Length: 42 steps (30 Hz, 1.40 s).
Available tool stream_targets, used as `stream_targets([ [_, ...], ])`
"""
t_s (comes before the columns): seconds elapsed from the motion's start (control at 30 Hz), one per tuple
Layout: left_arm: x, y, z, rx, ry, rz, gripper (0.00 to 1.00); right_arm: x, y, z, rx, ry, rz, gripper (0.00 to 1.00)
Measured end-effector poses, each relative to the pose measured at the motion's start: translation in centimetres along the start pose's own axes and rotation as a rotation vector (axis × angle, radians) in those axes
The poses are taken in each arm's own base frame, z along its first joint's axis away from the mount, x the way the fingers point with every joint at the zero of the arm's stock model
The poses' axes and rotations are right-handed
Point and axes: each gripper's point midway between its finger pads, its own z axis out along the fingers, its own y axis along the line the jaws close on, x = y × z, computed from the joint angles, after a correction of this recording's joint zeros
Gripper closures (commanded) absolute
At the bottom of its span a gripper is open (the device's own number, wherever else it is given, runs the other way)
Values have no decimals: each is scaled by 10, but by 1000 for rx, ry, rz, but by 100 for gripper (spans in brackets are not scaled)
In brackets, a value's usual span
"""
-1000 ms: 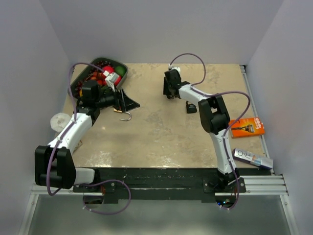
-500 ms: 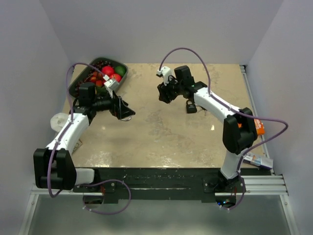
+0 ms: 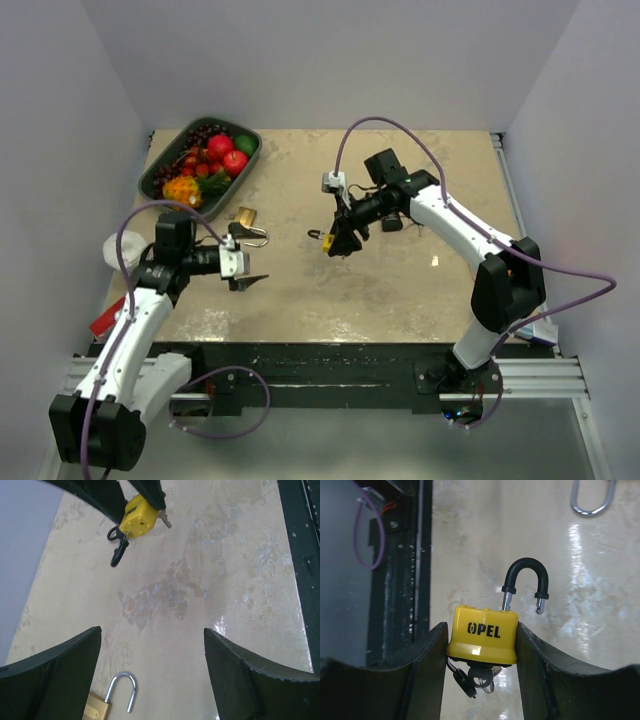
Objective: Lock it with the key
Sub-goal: Pick up the lock from the center of the board.
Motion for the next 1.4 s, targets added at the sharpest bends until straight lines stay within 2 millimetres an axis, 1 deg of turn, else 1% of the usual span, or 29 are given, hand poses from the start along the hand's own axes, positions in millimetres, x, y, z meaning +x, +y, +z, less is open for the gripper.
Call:
stream_targets([
  [0.03, -2, -6, 3, 13, -4, 56, 17, 4, 7, 2, -32, 4, 18, 100],
  [0.1, -6, -16, 13, 33, -17, 168, 18, 10, 20, 3, -84, 8, 51, 100],
  [0.13, -8, -20, 17, 37, -23, 211, 21, 11, 25, 4, -107, 6, 61, 100],
  [0.2, -12, -23, 25, 33, -37, 280, 24, 10, 34, 6, -142, 3, 72, 100],
  [0.27, -16, -21, 32, 29, -43, 328, 27, 9, 44, 8, -176, 0, 77, 100],
  [0.33, -18, -19, 39, 31, -44, 357, 32, 7, 54, 9, -210, -5, 80, 100],
  [0.43, -18, -25, 50, 61, -44, 371, 37, 5, 70, 11, -256, -10, 78, 100],
  [0.5, -17, -30, 55, 81, -44, 372, 39, 6, 78, 12, -273, -6, 78, 100],
  [0.6, -17, -35, 61, 107, -43, 369, 45, 7, 88, 15, -302, -3, 87, 100],
  [0.63, -17, -36, 63, 112, -44, 368, 48, 8, 90, 16, -308, 0, 93, 100],
  [0.73, -20, -38, 68, 122, -44, 363, 55, 10, 95, 19, -317, 5, 105, 100],
  [0.83, -25, -38, 73, 120, -47, 366, 59, 10, 100, 20, -319, 1, 110, 100],
  [1.0, -26, -40, 76, 121, -43, 368, 60, 5, 103, 19, -316, -11, 104, 100],
  [1.2, -28, -43, 79, 127, -45, 360, 66, 3, 102, 20, -312, -18, 103, 100],
  [1.27, -28, -44, 80, 129, -42, 358, 71, 5, 102, 20, -313, -16, 107, 100],
  [1.3, -28, -45, 80, 129, -42, 356, 78, 5, 102, 21, -313, -16, 108, 100],
  [1.37, -29, -45, 81, 128, -41, 346, 84, 5, 102, 21, -313, -15, 111, 100],
  [1.4, -29, -45, 81, 127, -40, 342, 93, 5, 102, 21, -313, -16, 111, 100],
])
